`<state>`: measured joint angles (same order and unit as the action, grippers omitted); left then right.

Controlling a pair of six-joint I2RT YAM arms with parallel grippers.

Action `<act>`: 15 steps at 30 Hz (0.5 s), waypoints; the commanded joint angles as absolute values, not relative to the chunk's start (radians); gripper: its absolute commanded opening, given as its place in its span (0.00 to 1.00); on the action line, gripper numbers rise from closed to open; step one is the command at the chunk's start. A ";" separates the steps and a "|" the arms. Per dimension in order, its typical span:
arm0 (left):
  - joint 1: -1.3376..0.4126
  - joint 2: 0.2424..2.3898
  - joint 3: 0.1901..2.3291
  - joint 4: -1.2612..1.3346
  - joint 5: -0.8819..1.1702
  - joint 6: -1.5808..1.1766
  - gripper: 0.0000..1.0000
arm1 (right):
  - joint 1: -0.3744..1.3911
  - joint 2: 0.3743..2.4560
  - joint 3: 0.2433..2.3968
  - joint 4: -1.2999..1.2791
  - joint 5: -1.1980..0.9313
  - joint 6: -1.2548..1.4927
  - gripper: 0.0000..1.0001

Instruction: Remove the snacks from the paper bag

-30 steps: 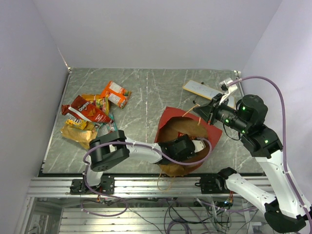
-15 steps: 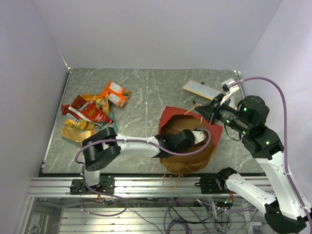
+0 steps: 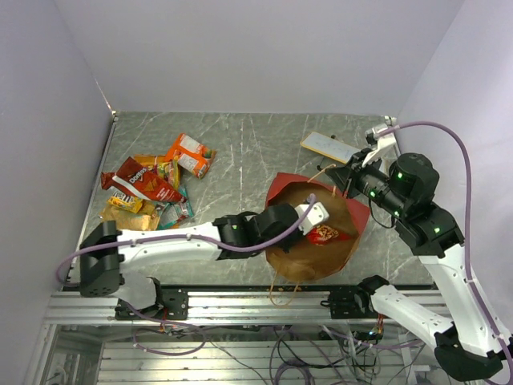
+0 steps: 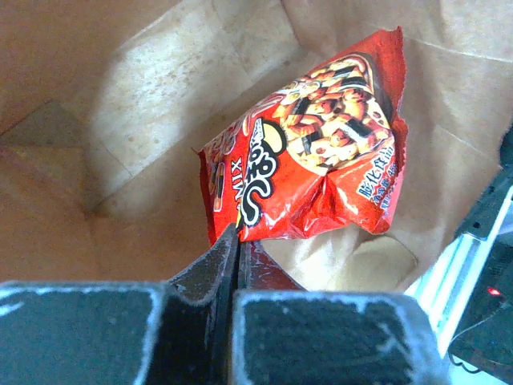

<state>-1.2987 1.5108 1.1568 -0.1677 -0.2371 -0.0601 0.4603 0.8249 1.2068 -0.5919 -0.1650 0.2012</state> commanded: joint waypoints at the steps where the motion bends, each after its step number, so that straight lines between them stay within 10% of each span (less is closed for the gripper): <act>1: -1.301 1.375 1.147 -0.245 -0.196 -0.086 0.07 | 0.460 0.834 1.239 -0.574 -0.100 0.190 0.00; 15: -1.246 1.098 1.406 -0.408 -0.582 0.124 0.07 | 0.460 0.845 1.206 -0.514 -0.103 0.223 0.00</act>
<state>-1.2694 1.1904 1.3243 -0.4259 -0.3874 0.0166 0.4603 0.8551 1.2098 -0.5659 -0.1146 0.2058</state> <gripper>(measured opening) 0.077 0.008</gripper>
